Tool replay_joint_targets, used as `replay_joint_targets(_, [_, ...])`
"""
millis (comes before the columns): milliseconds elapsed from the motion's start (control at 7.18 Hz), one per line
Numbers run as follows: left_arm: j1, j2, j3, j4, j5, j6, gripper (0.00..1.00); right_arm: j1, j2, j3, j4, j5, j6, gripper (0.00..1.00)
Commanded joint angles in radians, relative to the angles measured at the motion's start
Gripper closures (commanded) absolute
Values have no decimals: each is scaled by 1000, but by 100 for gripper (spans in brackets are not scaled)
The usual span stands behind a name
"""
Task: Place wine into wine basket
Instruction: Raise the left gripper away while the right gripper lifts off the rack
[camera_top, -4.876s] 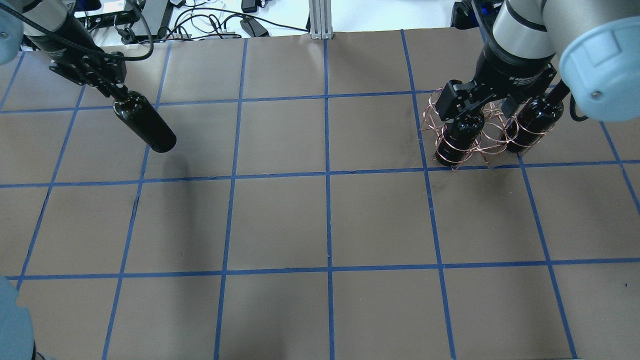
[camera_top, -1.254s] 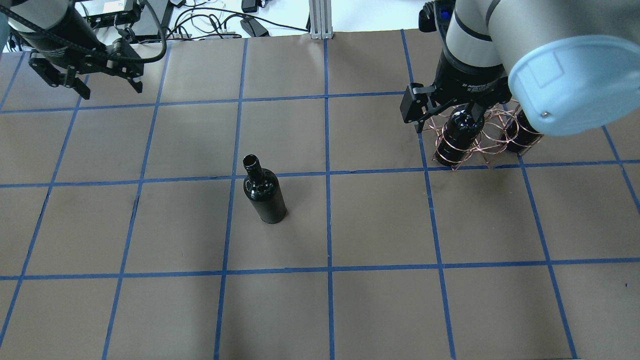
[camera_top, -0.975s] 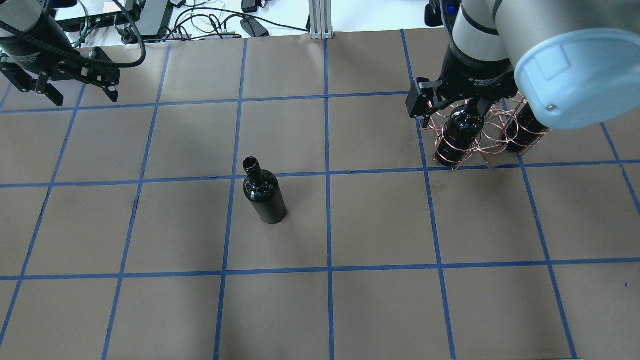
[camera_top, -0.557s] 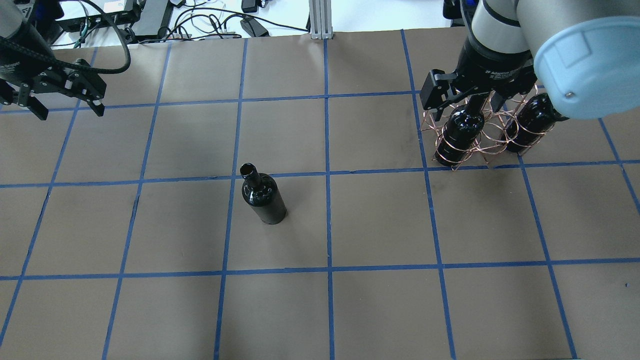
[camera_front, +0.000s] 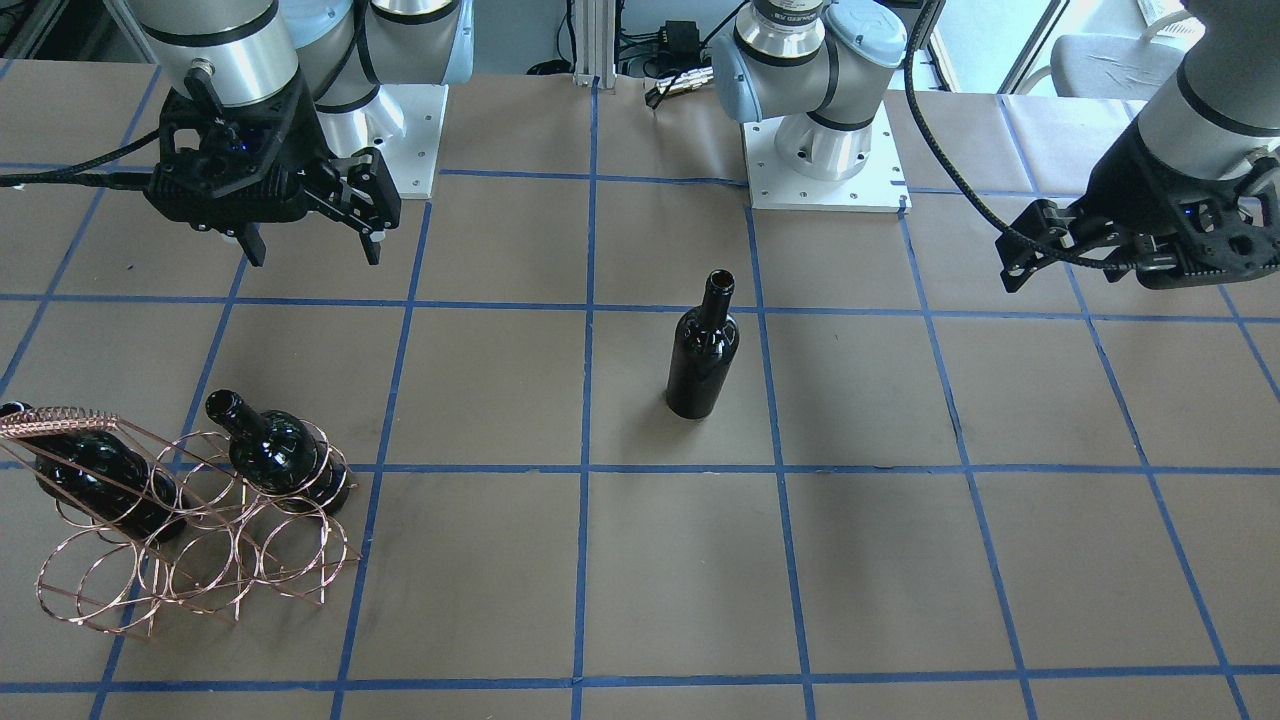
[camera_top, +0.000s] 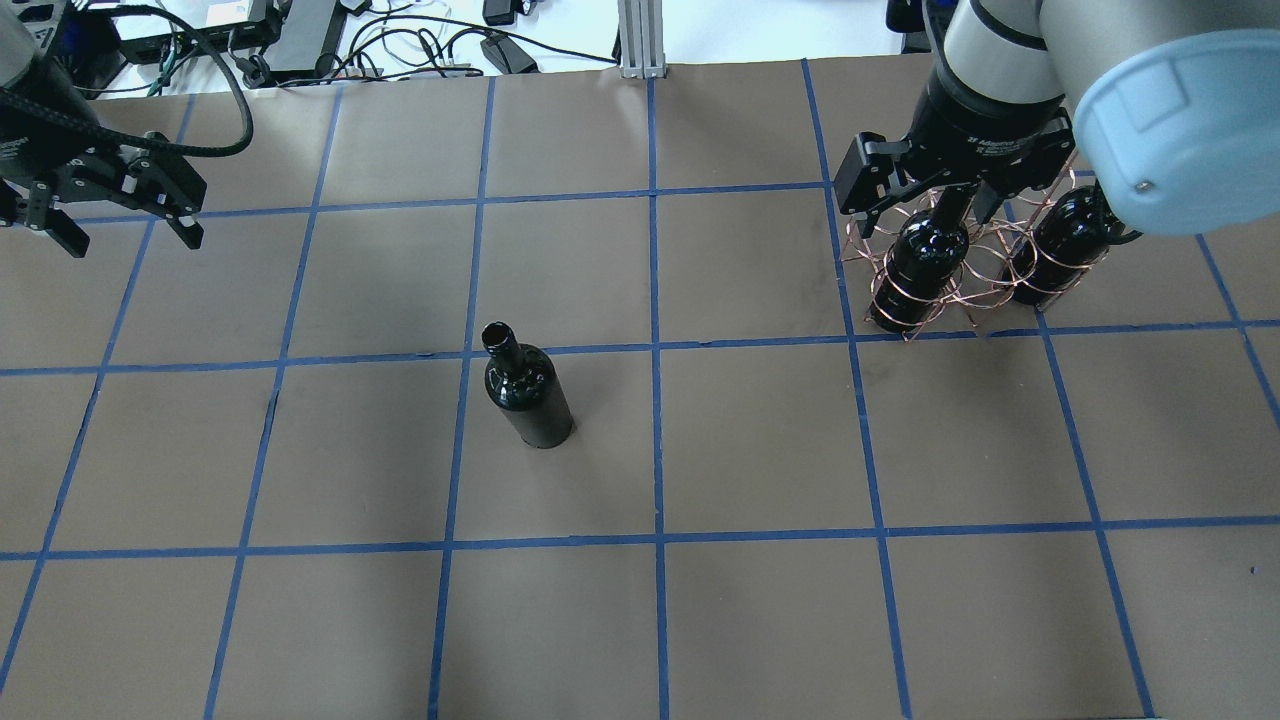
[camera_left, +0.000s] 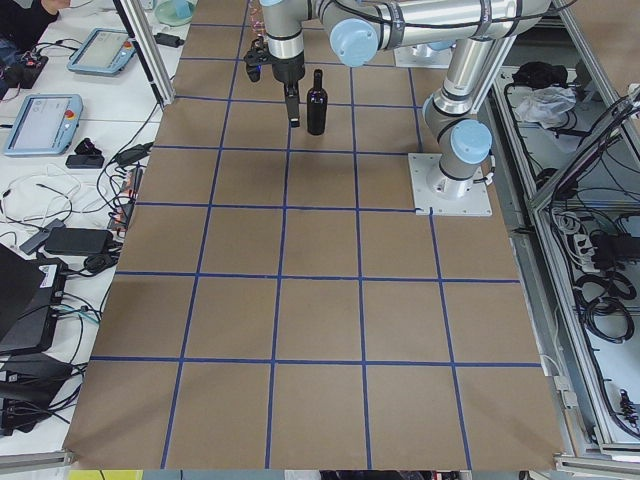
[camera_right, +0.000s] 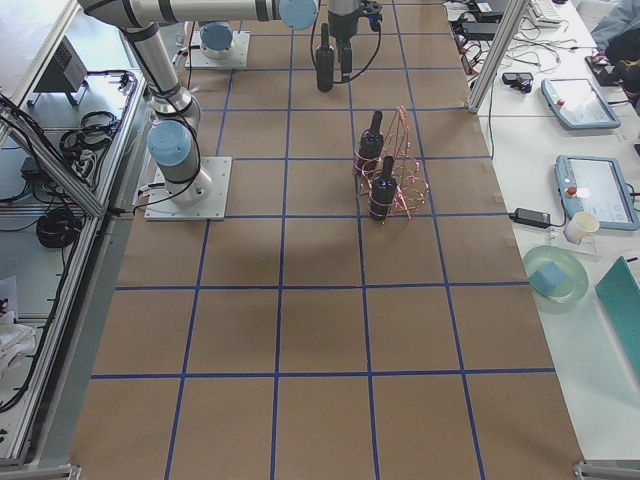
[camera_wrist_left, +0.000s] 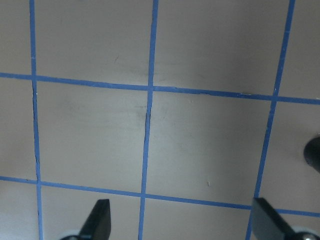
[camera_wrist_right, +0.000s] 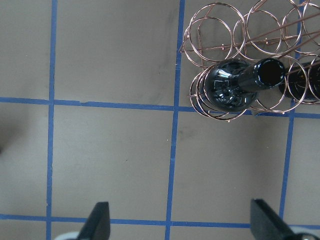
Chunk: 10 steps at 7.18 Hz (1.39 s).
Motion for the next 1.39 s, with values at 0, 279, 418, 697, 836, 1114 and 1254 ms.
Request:
replay_joint_targets(0, [2, 4, -5, -5, 1, 0, 0, -1, 0, 2, 0, 4, 18, 0])
replay_joint_targets(279, [2, 2, 10, 12, 8, 16, 0, 0, 0, 4, 11, 4, 65, 0])
replay_joint_targets(418, [9, -3, 10, 37, 61, 18, 0, -1, 2, 4, 3, 5, 98, 0])
replay_joint_targets(697, [31, -4, -4, 27, 85, 27, 0, -3, 0, 2, 3, 11, 82, 0])
replay_joint_targets(836, [31, -3, -5, 21, 86, 33, 0, -3, 2, 2, 3, 21, 83, 0])
replay_joint_targets(1114, [31, 1, -5, 7, 88, 33, 0, -14, 2, 4, -5, 65, 86, 0])
replay_joint_targets(1254, [28, 2, -7, 4, 86, 33, 0, -15, 0, 4, -8, 55, 84, 0])
